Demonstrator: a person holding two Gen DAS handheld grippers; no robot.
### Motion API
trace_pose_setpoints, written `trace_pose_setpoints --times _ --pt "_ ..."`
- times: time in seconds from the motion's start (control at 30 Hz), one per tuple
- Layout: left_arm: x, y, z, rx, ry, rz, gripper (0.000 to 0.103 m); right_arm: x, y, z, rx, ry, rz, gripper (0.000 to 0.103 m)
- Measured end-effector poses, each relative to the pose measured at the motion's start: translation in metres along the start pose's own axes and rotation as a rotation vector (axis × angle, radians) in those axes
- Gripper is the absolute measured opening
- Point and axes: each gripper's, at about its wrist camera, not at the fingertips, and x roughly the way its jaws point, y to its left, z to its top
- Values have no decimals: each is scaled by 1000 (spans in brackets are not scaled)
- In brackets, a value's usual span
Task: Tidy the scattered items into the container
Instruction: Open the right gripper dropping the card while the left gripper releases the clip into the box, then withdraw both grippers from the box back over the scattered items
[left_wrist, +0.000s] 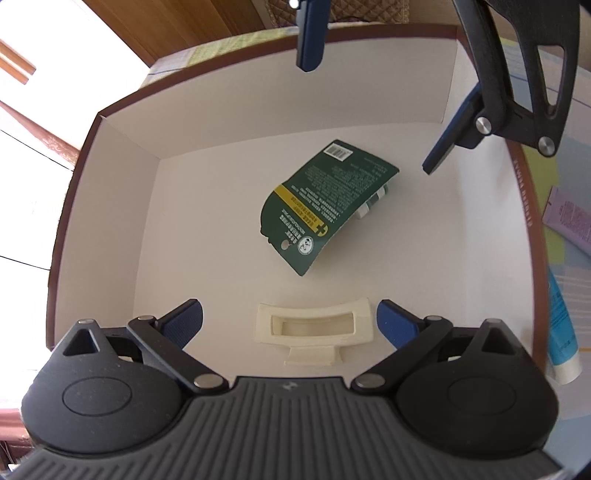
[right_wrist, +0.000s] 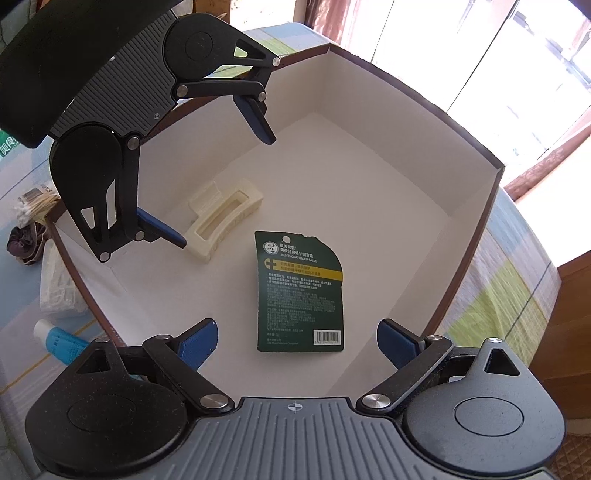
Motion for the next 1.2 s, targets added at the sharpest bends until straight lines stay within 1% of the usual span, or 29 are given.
trace_pose_setpoints --times 0.07,0.23,0.47,0.73,0.97,1.2 --pt "-1 -1 4 -3 -7 9 99 -6 2 0 2 -7 -7 98" --pt "-18 -6 6 -10 -24 36 99 -21 9 -2 6 -27 -26 98" --pt "-47 -18 5 -34 -45 81 99 -44 21 -5 25 -60 -58 98" --pt "-89 -36 1 -83 -78 142 99 -76 36 -12 76 -126 -97 98" --pt "-127 -63 -6 -109 -95 201 99 -103 62 -27 87 -180 -101 98" --pt "-158 -106 -15 -139 -101 231 99 -125 92 -45 101 -222 -99 98"
